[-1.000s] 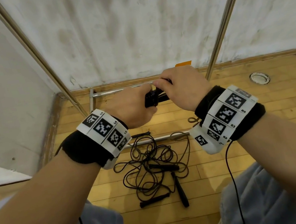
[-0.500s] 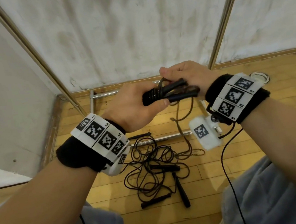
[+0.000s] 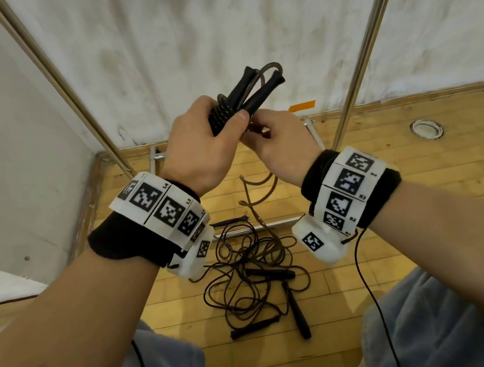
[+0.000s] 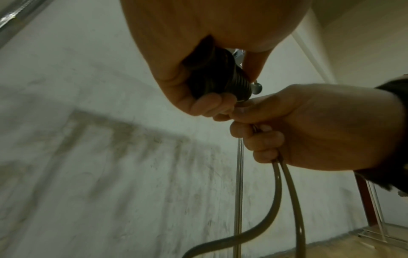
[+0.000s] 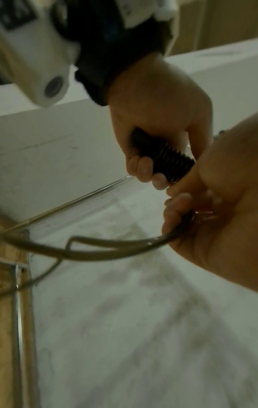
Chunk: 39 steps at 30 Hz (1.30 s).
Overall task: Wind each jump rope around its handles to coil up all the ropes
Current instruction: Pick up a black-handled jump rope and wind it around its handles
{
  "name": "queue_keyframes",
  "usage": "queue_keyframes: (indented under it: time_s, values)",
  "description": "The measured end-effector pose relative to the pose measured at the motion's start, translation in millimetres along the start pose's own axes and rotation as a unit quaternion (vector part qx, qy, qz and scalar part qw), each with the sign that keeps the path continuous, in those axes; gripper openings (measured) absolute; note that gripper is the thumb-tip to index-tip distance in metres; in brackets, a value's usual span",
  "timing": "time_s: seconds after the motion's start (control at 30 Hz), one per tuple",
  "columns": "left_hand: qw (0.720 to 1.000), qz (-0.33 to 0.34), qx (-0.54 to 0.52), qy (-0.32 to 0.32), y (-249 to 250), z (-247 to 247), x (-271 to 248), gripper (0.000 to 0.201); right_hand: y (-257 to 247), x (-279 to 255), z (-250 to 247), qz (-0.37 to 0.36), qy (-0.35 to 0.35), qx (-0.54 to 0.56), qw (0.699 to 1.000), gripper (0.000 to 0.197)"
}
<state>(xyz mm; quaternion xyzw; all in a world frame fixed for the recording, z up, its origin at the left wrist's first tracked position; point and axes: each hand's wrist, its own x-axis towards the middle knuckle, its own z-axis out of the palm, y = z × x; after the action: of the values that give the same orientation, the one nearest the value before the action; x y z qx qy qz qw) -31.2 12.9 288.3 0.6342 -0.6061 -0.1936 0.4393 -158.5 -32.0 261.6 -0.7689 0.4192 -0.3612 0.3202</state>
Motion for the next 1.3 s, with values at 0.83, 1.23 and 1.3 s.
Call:
queue_keyframes:
  time_s: [0.83,1.23,1.3]
  values:
    - [0.998,0.02,-0.043,0.036,-3.3,-13.1,11.8,0.018,-7.2,10.9,-22.4,0.034,-0.049,0.004,0.998,0.032]
    - [0.983,0.009,0.184,-0.018,-42.0,-5.1,17.7,0.038,-16.8,-7.6,-19.1,0.002,-0.071,-0.09,0.993,0.042]
    - [0.98,0.015,0.196,-0.043,-43.8,-1.7,17.3,0.039,-16.6,-13.7,-17.5,-0.007,-0.07,-0.092,0.993,0.041]
